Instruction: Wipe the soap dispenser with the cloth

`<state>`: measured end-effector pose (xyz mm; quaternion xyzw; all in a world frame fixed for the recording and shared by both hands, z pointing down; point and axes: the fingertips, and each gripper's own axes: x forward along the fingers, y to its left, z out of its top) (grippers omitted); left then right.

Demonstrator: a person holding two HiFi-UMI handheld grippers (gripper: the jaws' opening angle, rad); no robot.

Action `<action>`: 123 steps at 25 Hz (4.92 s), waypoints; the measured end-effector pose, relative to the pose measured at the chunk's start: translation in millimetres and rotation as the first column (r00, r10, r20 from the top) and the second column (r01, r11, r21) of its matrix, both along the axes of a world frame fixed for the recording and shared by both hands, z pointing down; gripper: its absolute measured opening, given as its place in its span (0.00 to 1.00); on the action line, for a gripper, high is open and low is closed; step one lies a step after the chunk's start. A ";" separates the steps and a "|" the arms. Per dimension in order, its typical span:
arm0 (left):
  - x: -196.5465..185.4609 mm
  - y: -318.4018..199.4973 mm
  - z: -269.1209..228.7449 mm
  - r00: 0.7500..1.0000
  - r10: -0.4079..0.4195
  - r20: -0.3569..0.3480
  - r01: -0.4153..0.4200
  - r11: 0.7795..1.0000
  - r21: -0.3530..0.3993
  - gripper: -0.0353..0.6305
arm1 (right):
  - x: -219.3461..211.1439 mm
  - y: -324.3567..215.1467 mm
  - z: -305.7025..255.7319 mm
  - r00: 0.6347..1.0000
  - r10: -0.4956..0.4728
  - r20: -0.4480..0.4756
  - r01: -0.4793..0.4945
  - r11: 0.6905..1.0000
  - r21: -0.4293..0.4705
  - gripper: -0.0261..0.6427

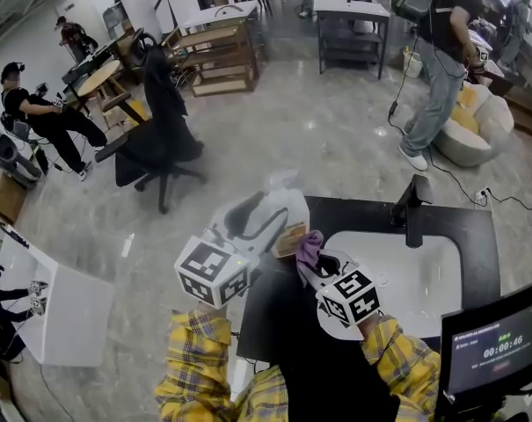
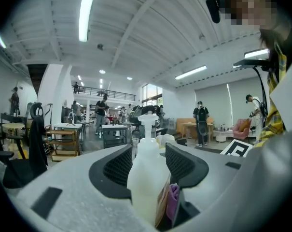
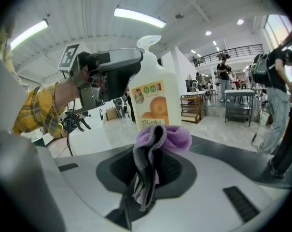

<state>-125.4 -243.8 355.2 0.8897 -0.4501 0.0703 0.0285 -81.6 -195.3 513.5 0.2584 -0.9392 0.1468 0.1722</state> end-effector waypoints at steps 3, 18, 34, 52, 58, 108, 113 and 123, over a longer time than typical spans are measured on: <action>11.0 -3.6 -1.7 1.000 0.012 0.000 -0.012 1.000 0.007 0.34 | 9.9 -2.5 -12.6 0.999 0.034 0.033 -0.035 0.999 0.032 0.16; 9.8 -16.5 -9.0 0.998 0.000 -0.060 0.003 0.999 0.048 0.28 | 31.1 0.8 -42.0 0.995 0.088 0.051 -0.092 0.992 0.086 0.16; 16.1 -23.3 -8.2 0.986 0.158 -0.050 -0.150 0.980 0.130 0.27 | 37.9 -1.9 -42.6 0.994 0.102 0.045 -0.105 0.990 0.094 0.16; 23.1 -35.0 -8.3 0.954 0.297 -0.050 -0.285 0.944 0.167 0.27 | 37.2 0.9 -44.7 0.993 0.104 0.061 -0.109 0.991 0.083 0.16; 25.5 -38.1 -8.2 0.945 0.323 -0.049 -0.310 0.935 0.174 0.27 | 38.2 1.4 -42.8 0.992 0.110 0.062 -0.115 0.991 0.076 0.16; -14.3 94.4 43.9 0.961 -0.085 -0.264 0.098 0.994 0.039 0.27 | 41.7 64.7 -56.8 0.984 0.115 0.136 -0.118 0.993 0.021 0.16; -3.4 115.9 68.4 0.966 -0.096 -0.239 0.096 0.995 -0.011 0.26 | 53.8 73.7 -54.5 0.982 0.132 0.138 -0.136 0.991 0.018 0.16; 4.7 148.3 93.3 0.964 -0.123 -0.237 0.104 0.991 -0.088 0.26 | 74.5 91.2 -56.9 0.972 0.169 0.161 -0.173 0.985 0.011 0.16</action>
